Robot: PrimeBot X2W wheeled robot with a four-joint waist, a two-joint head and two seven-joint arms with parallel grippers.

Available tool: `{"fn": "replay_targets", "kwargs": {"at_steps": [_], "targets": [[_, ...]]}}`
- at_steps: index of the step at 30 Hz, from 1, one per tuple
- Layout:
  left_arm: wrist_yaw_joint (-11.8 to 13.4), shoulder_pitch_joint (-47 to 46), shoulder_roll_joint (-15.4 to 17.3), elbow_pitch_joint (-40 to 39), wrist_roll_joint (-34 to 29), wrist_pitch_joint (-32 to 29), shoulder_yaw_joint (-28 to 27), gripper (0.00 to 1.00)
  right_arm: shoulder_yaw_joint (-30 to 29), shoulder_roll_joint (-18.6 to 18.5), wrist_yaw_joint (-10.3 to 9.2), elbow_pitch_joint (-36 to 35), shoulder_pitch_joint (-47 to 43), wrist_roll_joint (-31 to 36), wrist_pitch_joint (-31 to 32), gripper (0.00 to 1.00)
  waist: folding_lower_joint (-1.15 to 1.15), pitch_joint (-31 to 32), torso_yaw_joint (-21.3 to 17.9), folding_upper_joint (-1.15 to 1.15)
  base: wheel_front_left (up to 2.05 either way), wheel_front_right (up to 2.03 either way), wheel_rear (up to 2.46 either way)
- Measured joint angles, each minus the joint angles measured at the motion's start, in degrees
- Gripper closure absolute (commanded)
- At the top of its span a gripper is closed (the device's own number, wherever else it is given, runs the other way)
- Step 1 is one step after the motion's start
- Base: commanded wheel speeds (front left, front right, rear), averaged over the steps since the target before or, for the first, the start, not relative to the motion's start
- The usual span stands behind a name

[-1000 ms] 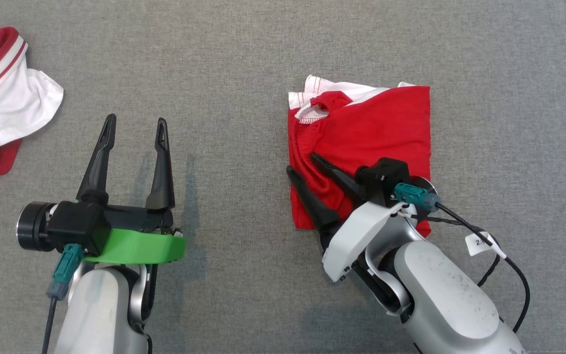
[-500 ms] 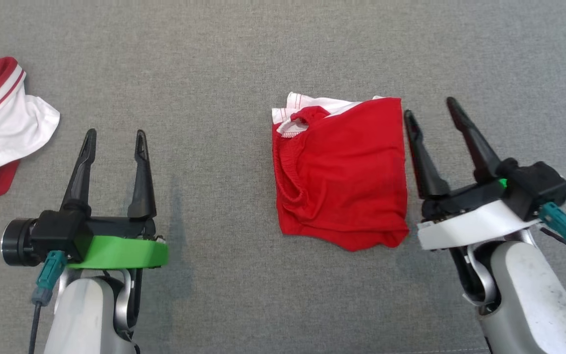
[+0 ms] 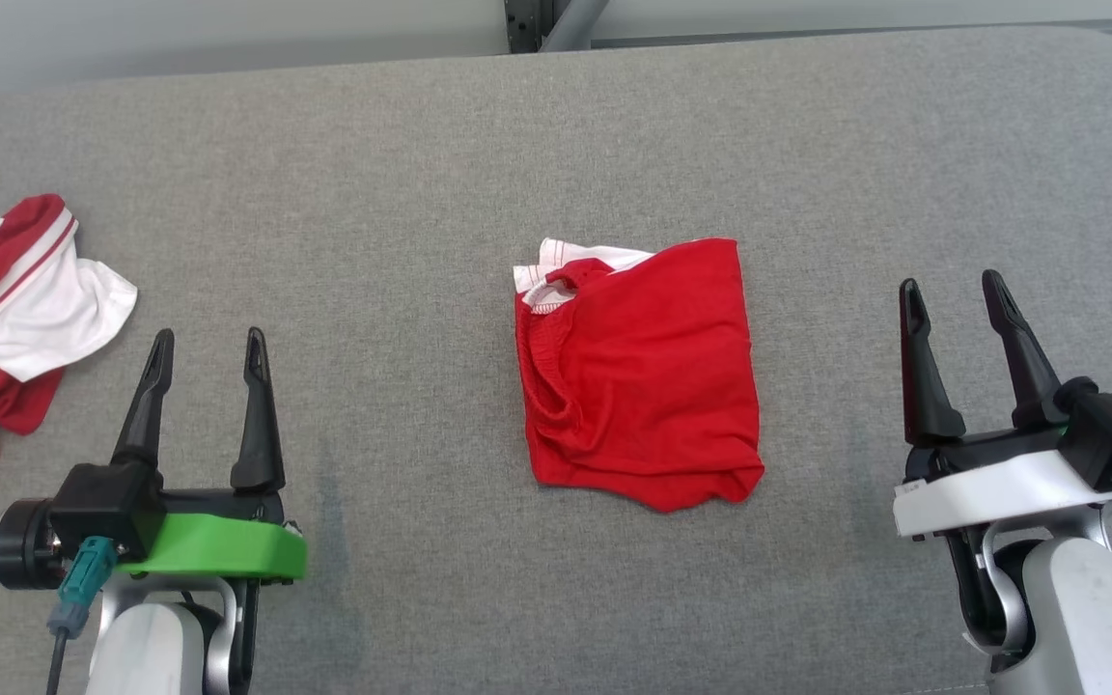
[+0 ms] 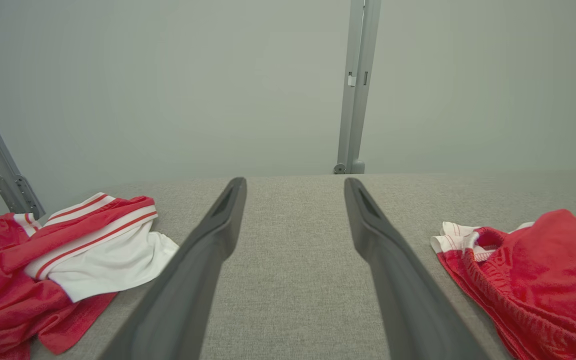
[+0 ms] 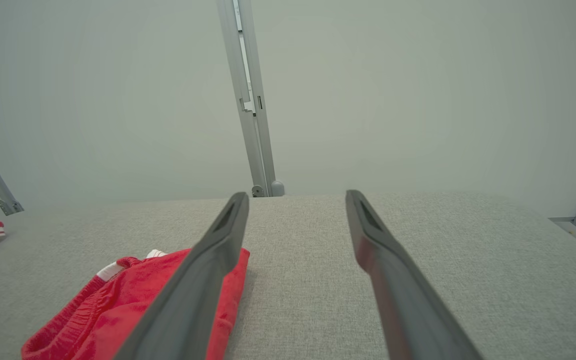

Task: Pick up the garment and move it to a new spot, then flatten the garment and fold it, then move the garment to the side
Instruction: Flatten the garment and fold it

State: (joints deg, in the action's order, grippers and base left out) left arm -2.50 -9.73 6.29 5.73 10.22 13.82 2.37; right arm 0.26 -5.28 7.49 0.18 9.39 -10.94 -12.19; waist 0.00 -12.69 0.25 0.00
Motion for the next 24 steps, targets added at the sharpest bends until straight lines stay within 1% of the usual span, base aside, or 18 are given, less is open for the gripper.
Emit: {"fn": "replay_targets", "kwargs": {"at_steps": [6, 15, 24], "targets": [[-0.35, 3.21, 0.62, 0.10, 0.23, -1.75, 1.05, 0.00, -0.13, -0.81, 0.00, -0.09, -4.10, 0.02, 0.79, 0.00, 0.00, 4.19, -0.08, 0.00, 0.00, 0.00, 0.00], [-0.58, 8.22, 1.98, -1.35, 0.40, -4.42, 1.80, 0.00, -0.86, -0.92, 0.00, -3.07, -10.07, 0.02, 3.47, 0.00, 0.00, 9.99, -0.23, 0.00, 0.00, 0.00, 0.00], [-0.62, 9.92, 2.59, -2.67, 0.63, -5.68, 2.55, 0.00, -1.67, -0.45, 0.00, -4.78, -12.66, 0.04, 4.63, 0.00, 0.00, 12.49, -0.55, 0.00, 0.00, 0.00, 0.00]]}}
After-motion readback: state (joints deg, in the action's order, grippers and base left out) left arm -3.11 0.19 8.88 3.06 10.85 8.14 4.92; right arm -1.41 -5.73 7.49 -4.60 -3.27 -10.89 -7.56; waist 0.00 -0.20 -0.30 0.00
